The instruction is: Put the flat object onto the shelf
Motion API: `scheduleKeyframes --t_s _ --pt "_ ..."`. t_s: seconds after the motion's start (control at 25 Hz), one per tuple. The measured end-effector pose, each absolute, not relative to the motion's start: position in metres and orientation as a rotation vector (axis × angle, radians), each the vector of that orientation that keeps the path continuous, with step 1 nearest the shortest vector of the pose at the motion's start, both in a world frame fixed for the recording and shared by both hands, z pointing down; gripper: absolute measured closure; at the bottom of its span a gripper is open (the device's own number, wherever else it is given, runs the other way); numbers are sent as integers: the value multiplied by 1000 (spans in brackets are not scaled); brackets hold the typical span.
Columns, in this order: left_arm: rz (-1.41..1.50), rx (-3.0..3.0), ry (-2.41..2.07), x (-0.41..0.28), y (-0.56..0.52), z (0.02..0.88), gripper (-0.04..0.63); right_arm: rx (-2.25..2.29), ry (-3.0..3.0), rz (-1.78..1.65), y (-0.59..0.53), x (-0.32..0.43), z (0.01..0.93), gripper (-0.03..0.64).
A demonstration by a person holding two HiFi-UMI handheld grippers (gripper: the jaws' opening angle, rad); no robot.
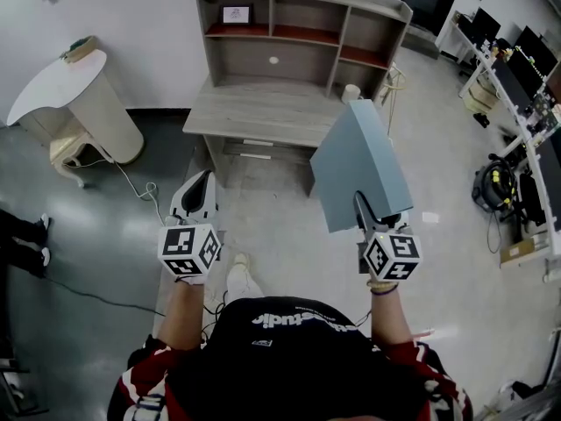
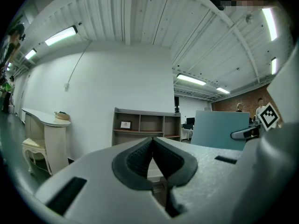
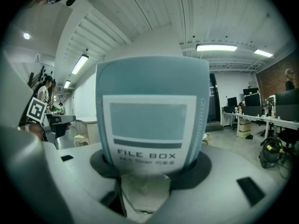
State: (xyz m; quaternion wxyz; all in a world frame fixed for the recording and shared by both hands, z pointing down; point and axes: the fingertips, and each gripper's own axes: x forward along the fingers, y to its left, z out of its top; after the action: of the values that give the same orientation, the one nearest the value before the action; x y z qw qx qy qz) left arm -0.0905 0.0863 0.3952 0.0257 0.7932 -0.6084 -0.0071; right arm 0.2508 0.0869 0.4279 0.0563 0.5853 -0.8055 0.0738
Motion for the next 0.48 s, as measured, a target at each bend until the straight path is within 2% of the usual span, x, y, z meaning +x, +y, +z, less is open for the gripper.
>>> scheduleKeyframes --t_s 0.48 --pt "48 2508 -1863 -104 19 389 589 1848 -2431 227 39 231 417 347"
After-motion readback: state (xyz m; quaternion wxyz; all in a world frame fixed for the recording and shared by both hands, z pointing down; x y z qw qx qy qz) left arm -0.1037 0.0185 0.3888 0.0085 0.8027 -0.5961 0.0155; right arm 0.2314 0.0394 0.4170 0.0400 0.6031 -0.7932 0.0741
